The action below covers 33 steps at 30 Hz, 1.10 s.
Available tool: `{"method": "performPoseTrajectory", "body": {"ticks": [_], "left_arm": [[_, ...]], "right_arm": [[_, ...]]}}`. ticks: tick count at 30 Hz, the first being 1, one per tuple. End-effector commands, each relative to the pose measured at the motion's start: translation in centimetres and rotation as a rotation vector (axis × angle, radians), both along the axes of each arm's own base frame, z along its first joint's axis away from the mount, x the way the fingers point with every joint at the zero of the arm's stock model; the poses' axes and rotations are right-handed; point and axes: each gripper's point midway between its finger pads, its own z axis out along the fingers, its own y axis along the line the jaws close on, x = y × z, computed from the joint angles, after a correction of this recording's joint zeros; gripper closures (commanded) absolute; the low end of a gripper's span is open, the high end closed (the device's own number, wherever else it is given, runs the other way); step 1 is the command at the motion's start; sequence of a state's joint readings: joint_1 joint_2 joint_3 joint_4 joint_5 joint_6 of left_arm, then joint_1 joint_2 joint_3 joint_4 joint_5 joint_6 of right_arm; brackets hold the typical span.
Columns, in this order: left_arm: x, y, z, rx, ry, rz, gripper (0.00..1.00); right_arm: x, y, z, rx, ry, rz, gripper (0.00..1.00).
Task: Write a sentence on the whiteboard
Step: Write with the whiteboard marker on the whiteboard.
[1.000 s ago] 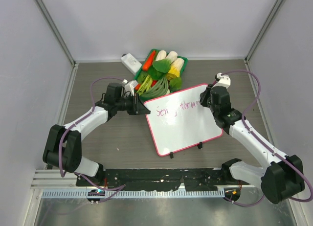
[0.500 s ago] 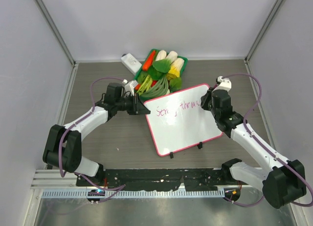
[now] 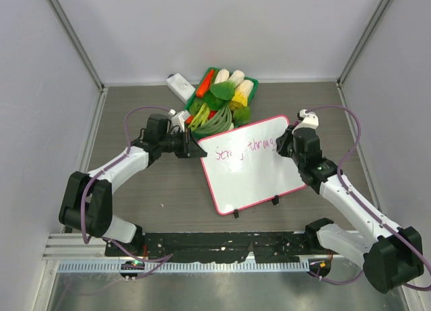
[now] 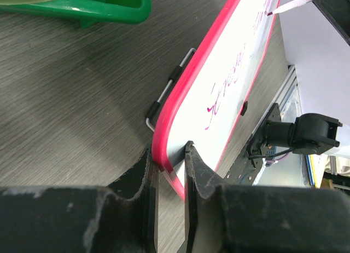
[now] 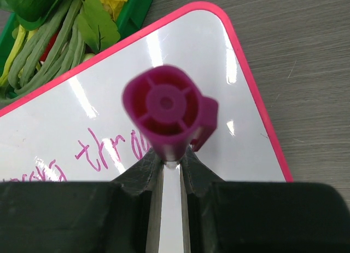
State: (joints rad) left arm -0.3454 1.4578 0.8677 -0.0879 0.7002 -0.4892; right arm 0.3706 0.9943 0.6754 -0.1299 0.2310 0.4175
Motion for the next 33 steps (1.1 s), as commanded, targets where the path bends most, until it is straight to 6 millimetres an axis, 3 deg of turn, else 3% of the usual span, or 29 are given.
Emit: {"method": "performPoseTrajectory", "body": {"ticks": [1,8,18,27,33], "left_arm": [[1.0,1.5,-2.6,0.169,-0.081,0.022,1.00],[0.9,1.4,-2.7,0.171,-0.080,0.018,1.00],[0.9,1.4,-2.5,0.174,-0.084,0.018,1.00],[0.8,1.4,-2.7,0.176,-0.082,0.015,1.00],[0.9,1.4,-2.9,0.181,-0.078,0.016,1.00]], "right_arm": [[0.2,1.0,1.0,0.048,-0.028,0.037,0.98],[1.4,1.7,2.8,0.101,-0.067,0.029,0.99],[2.7,1.3,9.0,0.154,-0.224,-0.011,0.99],[5.2,-1.2,8.0,0.077,-0.178,-0.098,0.99],[5.9,-0.9,6.9,0.084,-0.162,-0.083,0.98]]}}
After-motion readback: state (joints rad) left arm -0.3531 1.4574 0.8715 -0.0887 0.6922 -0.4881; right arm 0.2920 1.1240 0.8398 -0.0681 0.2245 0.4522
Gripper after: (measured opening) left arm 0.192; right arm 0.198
